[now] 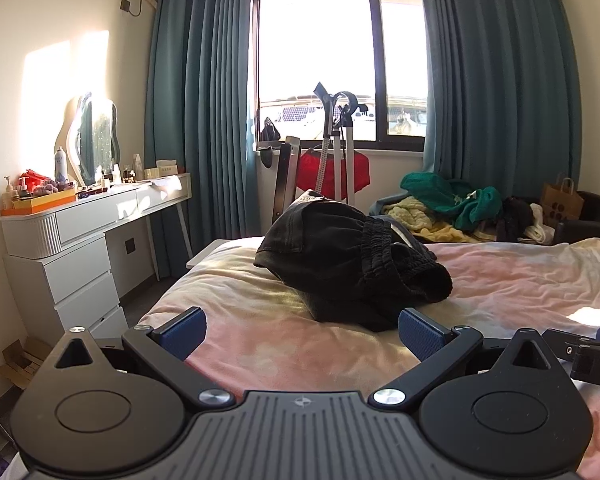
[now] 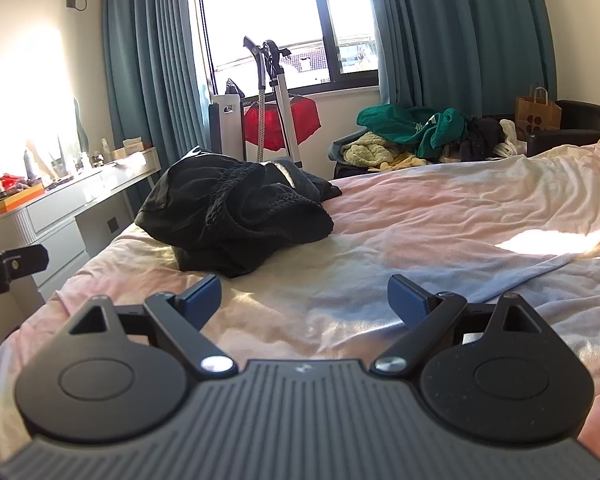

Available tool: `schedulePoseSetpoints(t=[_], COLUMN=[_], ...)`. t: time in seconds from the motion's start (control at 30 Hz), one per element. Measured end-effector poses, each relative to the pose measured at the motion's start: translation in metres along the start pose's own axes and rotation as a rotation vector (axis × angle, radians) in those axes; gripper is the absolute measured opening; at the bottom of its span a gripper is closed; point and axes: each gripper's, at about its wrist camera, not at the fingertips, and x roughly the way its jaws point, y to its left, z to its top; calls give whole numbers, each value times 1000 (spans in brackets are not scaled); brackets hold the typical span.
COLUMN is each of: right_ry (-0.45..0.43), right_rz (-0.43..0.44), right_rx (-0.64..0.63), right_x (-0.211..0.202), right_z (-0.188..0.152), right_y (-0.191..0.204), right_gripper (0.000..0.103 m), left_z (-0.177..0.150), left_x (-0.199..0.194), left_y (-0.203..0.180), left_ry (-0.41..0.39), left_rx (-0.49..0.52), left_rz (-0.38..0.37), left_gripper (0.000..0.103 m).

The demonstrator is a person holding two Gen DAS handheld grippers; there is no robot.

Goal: Fold clothes
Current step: 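Approach the black sweatpants on the bed with both tools open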

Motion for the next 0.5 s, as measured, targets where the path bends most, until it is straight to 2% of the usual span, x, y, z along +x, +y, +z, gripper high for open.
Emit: schedulePoseSetpoints(t=[0.27, 0.33, 0.5], right_ry=[3, 4, 2], right_rz=[10, 13, 32], right_rx=[4, 5, 12], right_x=[-1, -1, -1], right_z=[-1, -2, -2], right_y=[0, -1, -1], right_gripper=[91, 91, 91], left_z=[-6, -1, -3], left_x=[-10, 0, -1], left_y=[-10, 1, -2], left_ry=[-11, 0, 5], left_rx=[27, 10, 23], left_rz=[12, -4, -21], left_gripper=[103, 103, 103])
